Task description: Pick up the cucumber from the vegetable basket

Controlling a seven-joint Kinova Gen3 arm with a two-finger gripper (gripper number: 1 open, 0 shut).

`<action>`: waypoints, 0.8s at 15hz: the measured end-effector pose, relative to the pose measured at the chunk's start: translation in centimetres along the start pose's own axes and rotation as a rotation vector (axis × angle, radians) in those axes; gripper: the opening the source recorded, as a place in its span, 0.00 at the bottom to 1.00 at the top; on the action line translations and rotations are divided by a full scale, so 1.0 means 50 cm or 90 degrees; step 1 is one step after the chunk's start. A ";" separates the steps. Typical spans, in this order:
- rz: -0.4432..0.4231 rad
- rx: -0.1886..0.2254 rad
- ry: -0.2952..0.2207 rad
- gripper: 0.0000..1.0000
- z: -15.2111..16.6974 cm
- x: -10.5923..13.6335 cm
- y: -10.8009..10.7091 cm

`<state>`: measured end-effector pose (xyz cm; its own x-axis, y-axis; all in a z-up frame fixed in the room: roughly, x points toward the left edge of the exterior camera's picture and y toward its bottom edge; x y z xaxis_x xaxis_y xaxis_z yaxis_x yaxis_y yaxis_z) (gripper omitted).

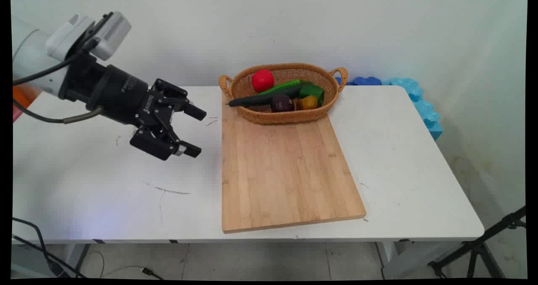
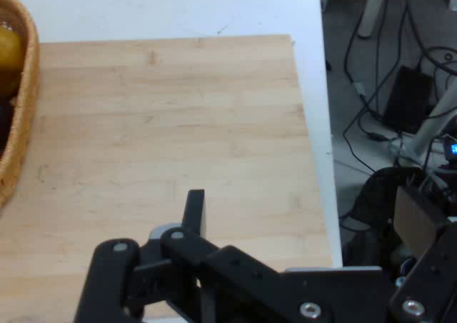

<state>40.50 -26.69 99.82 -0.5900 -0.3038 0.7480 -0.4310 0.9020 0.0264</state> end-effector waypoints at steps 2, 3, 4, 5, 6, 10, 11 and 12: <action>-0.009 0.007 -0.003 1.00 0.006 0.008 -0.007; -0.011 0.009 -0.004 1.00 0.008 0.011 -0.010; -0.017 0.013 -0.005 1.00 0.012 0.017 -0.015; -0.021 0.017 -0.006 1.00 0.016 0.023 -0.021; -0.025 0.021 -0.007 1.00 0.020 0.029 -0.027; -0.034 0.036 -0.008 1.00 0.034 0.057 -0.055; -0.036 0.042 -0.008 1.00 0.039 0.068 -0.066; -0.038 0.049 -0.008 1.00 0.045 0.082 -0.080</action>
<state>38.28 -32.22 101.30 -0.5696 -0.3610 0.7384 -0.5173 0.8556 0.0193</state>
